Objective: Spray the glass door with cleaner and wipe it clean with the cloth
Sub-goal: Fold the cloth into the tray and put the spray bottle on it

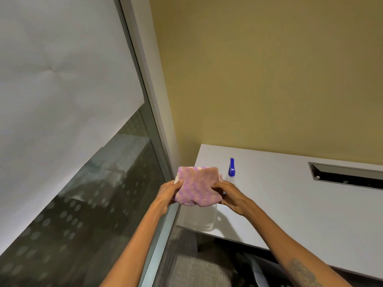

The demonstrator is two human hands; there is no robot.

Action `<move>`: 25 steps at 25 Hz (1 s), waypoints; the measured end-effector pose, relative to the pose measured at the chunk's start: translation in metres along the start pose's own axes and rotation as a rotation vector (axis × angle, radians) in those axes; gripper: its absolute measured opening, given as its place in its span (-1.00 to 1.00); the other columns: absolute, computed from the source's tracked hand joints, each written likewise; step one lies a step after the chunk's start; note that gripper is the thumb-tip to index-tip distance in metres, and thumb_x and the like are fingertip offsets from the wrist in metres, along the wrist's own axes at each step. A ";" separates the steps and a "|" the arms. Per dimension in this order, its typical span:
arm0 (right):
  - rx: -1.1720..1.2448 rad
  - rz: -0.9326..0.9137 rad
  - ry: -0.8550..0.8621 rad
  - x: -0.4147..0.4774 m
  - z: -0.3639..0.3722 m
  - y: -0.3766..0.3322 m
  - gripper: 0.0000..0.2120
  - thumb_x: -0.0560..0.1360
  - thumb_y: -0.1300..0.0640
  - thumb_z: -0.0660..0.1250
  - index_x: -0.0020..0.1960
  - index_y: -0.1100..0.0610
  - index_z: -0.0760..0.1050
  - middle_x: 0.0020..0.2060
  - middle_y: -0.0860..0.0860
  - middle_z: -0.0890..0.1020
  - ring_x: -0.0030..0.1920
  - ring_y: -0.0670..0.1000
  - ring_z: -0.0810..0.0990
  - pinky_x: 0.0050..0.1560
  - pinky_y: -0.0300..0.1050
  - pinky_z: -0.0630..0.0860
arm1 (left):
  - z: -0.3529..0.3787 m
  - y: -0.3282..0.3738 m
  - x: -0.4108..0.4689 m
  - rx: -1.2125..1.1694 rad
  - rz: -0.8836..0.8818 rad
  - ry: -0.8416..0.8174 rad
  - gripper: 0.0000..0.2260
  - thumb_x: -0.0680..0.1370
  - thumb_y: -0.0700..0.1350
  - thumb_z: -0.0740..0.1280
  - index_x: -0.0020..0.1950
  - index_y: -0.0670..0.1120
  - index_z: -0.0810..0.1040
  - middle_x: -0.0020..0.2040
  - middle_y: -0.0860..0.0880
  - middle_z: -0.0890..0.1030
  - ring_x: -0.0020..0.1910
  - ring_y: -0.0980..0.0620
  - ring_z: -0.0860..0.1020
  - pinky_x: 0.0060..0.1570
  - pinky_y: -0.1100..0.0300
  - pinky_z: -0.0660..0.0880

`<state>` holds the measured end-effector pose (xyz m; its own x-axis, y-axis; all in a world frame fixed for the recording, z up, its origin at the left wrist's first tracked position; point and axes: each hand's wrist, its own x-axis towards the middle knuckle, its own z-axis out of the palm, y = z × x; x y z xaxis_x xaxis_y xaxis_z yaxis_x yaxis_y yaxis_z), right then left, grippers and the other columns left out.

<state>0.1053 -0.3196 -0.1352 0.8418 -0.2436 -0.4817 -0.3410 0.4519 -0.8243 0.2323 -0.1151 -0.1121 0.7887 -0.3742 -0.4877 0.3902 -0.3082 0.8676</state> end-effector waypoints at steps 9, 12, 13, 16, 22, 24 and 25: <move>-0.357 0.147 0.241 0.060 -0.011 0.055 -0.50 0.51 0.27 0.40 0.42 0.12 0.37 0.23 0.14 0.54 0.12 0.12 0.60 -0.05 -0.08 0.68 | 0.007 -0.052 0.073 0.268 -0.131 -0.064 -0.80 0.60 -0.15 0.40 0.17 -0.21 0.57 -0.11 -0.10 0.63 -0.25 0.04 0.61 -0.27 0.21 0.53; -0.439 0.167 0.346 0.073 -0.016 0.073 -0.48 0.50 0.29 0.41 0.43 0.18 0.39 0.22 0.18 0.58 0.15 0.20 0.63 0.16 0.10 0.67 | 0.009 -0.064 0.084 0.327 -0.194 -0.144 -0.64 0.55 -0.21 0.41 0.34 -0.18 0.52 -0.08 -0.10 0.63 -0.23 0.03 0.63 -0.30 0.25 0.50; -0.460 0.186 0.362 0.076 -0.016 0.078 -0.47 0.50 0.28 0.41 0.44 0.18 0.39 0.23 0.18 0.60 0.15 0.21 0.64 0.20 0.12 0.66 | 0.011 -0.070 0.088 0.358 -0.187 -0.137 -0.56 0.53 -0.23 0.43 0.41 -0.18 0.47 0.03 -0.17 0.64 -0.09 -0.10 0.65 -0.19 0.19 0.53; -0.630 0.216 0.383 0.084 -0.010 0.089 -0.44 0.51 0.24 0.43 0.47 0.17 0.35 0.28 0.20 0.61 0.17 0.23 0.66 0.27 0.14 0.61 | 0.014 -0.085 0.094 0.546 -0.108 -0.056 -0.48 0.52 -0.18 0.48 0.46 -0.16 0.43 0.28 -0.21 0.62 0.20 -0.25 0.63 0.20 -0.03 0.59; -0.901 0.172 0.425 0.102 0.009 0.097 -0.53 0.58 0.11 0.41 0.43 0.19 0.39 0.30 0.18 0.62 0.25 0.23 0.62 0.36 0.13 0.52 | 0.015 -0.096 0.101 0.679 0.029 -0.087 -0.42 0.52 -0.22 0.49 0.52 -0.09 0.39 0.44 -0.11 0.51 0.39 -0.13 0.52 0.36 -0.02 0.50; -0.956 0.147 0.445 0.104 0.014 0.099 -0.61 0.60 0.12 0.40 0.37 0.20 0.43 0.27 0.18 0.61 0.22 0.21 0.62 0.33 0.12 0.54 | 0.016 -0.099 0.101 0.790 0.137 -0.148 -0.40 0.53 -0.28 0.46 0.53 -0.07 0.36 0.49 -0.09 0.41 0.43 -0.10 0.47 0.37 0.03 0.49; -0.992 0.137 0.449 0.105 0.017 0.102 -0.62 0.61 0.13 0.38 0.37 0.20 0.41 0.27 0.18 0.60 0.22 0.19 0.62 0.32 0.11 0.56 | 0.016 -0.102 0.102 0.851 0.190 -0.178 -0.42 0.55 -0.29 0.43 0.54 -0.06 0.36 0.49 -0.08 0.40 0.42 -0.08 0.47 0.38 0.05 0.48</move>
<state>0.1661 -0.2844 -0.2643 0.6108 -0.6252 -0.4858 -0.7742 -0.3433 -0.5317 0.2650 -0.1361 -0.2518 0.6907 -0.5939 -0.4126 -0.2810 -0.7462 0.6035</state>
